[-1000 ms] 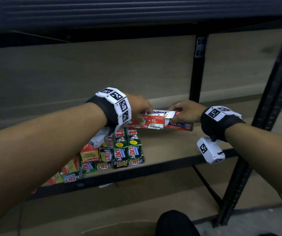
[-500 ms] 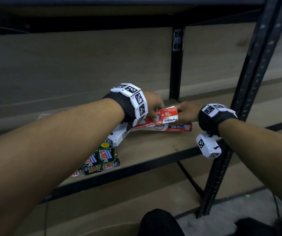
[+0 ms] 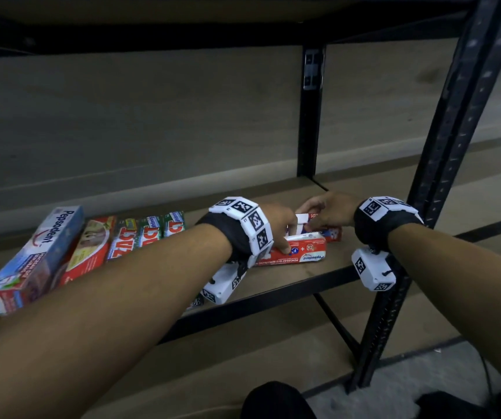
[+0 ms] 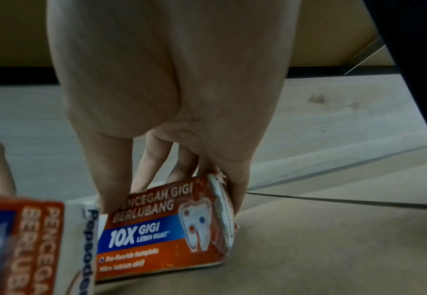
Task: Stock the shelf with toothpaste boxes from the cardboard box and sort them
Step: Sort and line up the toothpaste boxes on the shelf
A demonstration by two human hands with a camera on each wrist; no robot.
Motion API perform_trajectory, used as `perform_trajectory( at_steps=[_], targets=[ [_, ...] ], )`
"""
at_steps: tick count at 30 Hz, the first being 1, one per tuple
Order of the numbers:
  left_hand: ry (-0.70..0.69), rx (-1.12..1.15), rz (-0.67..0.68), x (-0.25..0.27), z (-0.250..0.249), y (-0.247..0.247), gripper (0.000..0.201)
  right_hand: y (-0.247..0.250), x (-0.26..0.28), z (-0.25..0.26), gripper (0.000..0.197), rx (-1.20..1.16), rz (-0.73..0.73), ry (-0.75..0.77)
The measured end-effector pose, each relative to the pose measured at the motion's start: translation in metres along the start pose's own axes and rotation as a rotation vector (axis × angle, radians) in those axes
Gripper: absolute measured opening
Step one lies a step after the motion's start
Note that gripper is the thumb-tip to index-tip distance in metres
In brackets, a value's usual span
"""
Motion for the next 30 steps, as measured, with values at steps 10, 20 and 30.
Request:
perform_trajectory(
  at_steps=[10,20,30],
  targets=[
    [0.121,0.149,0.139,0.030,0.047,-0.008,0.044,0.011,0.038,0.029,0.024,0.268,-0.127,0.215],
    [0.210,0.131,0.185,0.034,0.060,-0.019,0.036,-0.016,0.056,0.030,0.021,0.261,0.017,0.189],
    [0.282,0.186,0.294,0.055,0.068,-0.030,0.056,-0.023,0.068,0.027,0.049,0.361,0.152,0.126]
  ],
)
Point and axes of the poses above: each hand's wrist, its own x-axis away from the middle knuckle, its own y-axis out of the back of the hand, z = x × y, the point moved 7 cm from there along -x, towards the middle knuckle, and after that the axes turned 3 degrees about -z, right-handed, at the moved point
